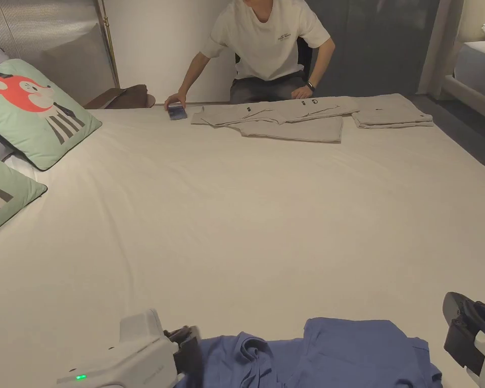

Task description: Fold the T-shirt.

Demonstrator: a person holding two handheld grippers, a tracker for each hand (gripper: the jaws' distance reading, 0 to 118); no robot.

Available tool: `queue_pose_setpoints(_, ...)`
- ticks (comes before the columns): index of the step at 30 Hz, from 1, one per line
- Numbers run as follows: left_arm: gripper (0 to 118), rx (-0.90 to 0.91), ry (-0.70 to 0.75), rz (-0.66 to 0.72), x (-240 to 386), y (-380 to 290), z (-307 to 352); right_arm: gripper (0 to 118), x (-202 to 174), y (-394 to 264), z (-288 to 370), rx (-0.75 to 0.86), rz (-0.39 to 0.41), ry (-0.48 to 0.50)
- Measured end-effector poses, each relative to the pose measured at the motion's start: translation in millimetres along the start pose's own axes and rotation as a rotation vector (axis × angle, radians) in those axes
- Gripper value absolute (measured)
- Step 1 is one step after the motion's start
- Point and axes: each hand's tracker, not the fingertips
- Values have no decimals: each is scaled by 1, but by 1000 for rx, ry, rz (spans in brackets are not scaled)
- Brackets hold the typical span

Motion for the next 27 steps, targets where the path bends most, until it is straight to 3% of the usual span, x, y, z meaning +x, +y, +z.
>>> queue_pose_setpoints(1, 4, -16, 47, -69, 10, -7, 1, 0, -1, -1, 0, -1, 2, 0)
queue_pose_setpoints(9, 5, -120, -112, -293, 80, -64, -22, 0, 6, -4, 0, -11, -18, 3)
queue_pose_setpoints(14, 5, -113, -140, -328, 115, -77, -32, 0, 16, -3, 7, -5, -15, -15)
queue_pose_setpoints(19, 5, -157, -372, -158, 105, -61, -27, 0, 21, -2, 8, -3, -21, -30)
queue_pose_setpoints(22, 5, -114, -396, -66, 84, -48, -17, 0, 19, 0, 8, 3, -21, -29)
queue_pose_setpoints(27, 5, -51, -533, 220, -7, -10, 8, 0, 9, 5, 4, 8, -11, -12)
